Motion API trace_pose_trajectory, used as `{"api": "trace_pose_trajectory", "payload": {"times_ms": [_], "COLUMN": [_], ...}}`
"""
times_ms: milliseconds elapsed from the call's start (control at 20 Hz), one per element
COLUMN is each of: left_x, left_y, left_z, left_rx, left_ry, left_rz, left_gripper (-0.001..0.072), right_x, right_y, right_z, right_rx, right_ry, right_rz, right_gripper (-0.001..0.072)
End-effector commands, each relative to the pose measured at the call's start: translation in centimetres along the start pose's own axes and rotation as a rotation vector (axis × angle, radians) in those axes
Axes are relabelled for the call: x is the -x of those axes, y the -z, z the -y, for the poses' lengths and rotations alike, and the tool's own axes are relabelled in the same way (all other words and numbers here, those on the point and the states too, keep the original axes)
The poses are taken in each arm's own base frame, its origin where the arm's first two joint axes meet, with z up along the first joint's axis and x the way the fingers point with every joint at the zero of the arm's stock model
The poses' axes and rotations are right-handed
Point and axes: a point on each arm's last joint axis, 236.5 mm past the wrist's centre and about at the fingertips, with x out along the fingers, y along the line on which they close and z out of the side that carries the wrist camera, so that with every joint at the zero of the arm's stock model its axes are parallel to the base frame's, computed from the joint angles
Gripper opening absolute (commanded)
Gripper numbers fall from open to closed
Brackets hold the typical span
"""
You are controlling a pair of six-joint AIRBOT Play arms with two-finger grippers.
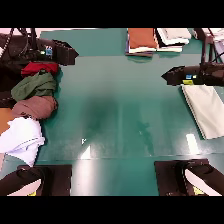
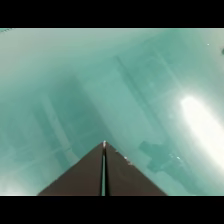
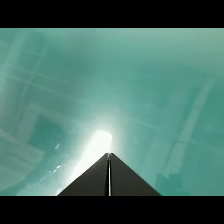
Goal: Fold the shirts.
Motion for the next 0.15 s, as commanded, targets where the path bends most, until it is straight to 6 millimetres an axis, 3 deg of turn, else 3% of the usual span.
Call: {"api": "trace_pose_trajectory", "payload": {"times_ms": [0, 100], "left_x": [-0.01, -0.01], "left_y": [0.02, 0.02], "left_z": [0.01, 0.01], "left_rx": [0.0, 0.0], "left_ry": [0.0, 0.0], "left_rz": [0.0, 0.0], "left_gripper": [0.0022, 0.0022], "right_x": [-0.26, -0.27], "right_y": [0.12, 0.15], "right_z": [-1.55, -1.56], "right_rx": [0.027, 0.026], "right_ry": [-0.031, -0.032], "right_rz": [-0.003, -0.004], "right_gripper": [0.0017, 0.0017]}}
